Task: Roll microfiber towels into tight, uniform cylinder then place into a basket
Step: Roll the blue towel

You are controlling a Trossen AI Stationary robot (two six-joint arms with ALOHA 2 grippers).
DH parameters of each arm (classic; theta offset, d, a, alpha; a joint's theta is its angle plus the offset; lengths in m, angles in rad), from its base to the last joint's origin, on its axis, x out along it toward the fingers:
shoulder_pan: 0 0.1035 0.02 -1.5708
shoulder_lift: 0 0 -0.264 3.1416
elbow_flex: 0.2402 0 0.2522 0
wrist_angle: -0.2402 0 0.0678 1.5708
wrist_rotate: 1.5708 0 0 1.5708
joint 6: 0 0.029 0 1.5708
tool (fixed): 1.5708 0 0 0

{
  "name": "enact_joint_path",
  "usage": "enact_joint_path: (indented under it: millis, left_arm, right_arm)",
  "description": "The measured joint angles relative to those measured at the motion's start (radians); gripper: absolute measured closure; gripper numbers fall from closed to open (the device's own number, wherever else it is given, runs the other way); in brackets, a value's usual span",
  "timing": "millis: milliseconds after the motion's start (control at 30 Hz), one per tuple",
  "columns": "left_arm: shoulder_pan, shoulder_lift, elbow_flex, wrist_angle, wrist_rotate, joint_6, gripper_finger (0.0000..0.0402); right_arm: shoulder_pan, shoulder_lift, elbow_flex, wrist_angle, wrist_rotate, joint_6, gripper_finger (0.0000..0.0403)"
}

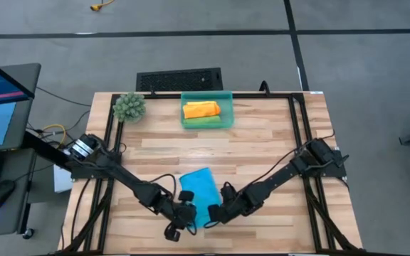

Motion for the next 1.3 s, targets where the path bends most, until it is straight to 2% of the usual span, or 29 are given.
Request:
enact_joint_path:
  millis: [300,467,667,800,1000,1167,1300]
  left_arm:
    - [-0.077,-0.109,0.001,-0.081,-0.162,-0.04,0.0306]
    - [-0.103,-0.116,0.002,0.043,-0.306,0.018,0.0306]
    - [-0.051,-0.013,0.004,0.152,-0.279,0.039,0.0306]
    - [-0.035,0.059,0.003,0.222,-0.206,0.017,0.0306]
    - [-0.024,0.09,0.003,0.206,-0.305,-0.031,0.0306]
    - [-0.009,0.096,0.003,0.162,-0.219,-0.143,0.0306]
    - [-0.027,0.096,0.003,0.13,-0.231,-0.164,0.0306]
  right_arm:
    - [-0.028,0.0,-0.001,-0.007,-0.014,-0.029,0.0403]
    - [-0.028,0.0,-0.001,-0.007,-0.014,-0.034,0.0403]
    - [-0.028,0.001,-0.002,-0.006,-0.014,-0.035,0.0403]
    - [-0.028,0.002,-0.002,-0.006,-0.013,-0.041,0.0403]
    - [-0.027,0.002,-0.002,-0.005,-0.012,-0.045,0.0403]
    - [-0.017,0.003,-0.003,-0.004,-0.005,-0.073,0.0399]
    - [-0.017,0.003,-0.003,-0.001,-0.007,-0.095,0.0391]
